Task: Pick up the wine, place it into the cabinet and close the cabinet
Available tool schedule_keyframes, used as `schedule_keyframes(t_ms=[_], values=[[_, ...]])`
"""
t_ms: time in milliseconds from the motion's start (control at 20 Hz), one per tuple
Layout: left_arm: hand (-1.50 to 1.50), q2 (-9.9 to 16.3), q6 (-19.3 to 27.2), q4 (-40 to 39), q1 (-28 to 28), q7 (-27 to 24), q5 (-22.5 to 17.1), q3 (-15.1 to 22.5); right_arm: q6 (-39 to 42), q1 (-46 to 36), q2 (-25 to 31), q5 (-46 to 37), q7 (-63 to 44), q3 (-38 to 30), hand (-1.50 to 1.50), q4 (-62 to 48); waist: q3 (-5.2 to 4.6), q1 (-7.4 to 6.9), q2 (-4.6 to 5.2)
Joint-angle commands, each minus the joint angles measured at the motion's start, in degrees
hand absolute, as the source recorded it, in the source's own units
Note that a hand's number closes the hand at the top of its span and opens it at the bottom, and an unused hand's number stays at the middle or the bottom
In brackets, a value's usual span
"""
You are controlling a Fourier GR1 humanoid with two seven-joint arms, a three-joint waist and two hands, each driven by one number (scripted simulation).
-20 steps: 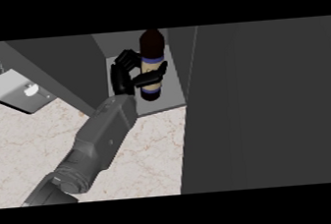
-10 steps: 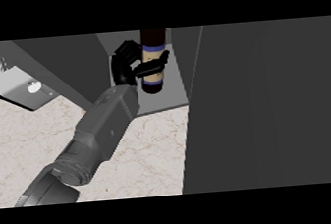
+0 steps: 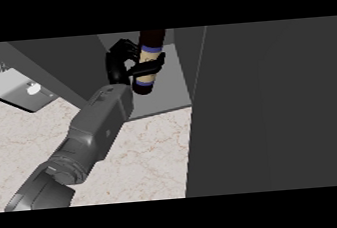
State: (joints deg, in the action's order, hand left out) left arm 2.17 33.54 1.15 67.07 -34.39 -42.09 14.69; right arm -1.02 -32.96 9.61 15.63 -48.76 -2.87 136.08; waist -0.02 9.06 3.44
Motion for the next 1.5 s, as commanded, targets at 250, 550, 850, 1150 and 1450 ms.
schedule_keyframes(t_ms=[250,550,850,1150,1450], values=[[1.50,4.03,7.56,-1.13,-1.26,1.75,5.14,4.82,-0.27,0.04,-0.37,0.89,-0.29,-0.02,-1.50,0.84,-0.08,0.90,0.68],[1.50,3.68,10.76,-1.13,-2.60,2.89,5.64,5.13,0.48,0.88,-0.88,0.29,0.83,1.36,-1.50,1.31,-0.14,1.04,0.97],[-1.50,4.34,7.55,-1.11,-2.85,4.48,7.14,6.50,0.88,1.17,-0.76,1.09,0.22,1.60,-1.50,1.95,-0.20,1.51,0.79],[-1.50,5.76,5.36,-1.11,-4.03,5.47,6.95,6.25,0.52,0.18,-0.20,0.56,0.03,0.53,-1.50,1.05,-0.27,0.52,0.53],[-1.50,6.74,3.11,-1.07,-4.67,3.48,7.24,6.43,0.62,-0.42,-0.10,0.52,-0.50,1.39,-1.50,1.64,-0.32,-0.04,0.27]])
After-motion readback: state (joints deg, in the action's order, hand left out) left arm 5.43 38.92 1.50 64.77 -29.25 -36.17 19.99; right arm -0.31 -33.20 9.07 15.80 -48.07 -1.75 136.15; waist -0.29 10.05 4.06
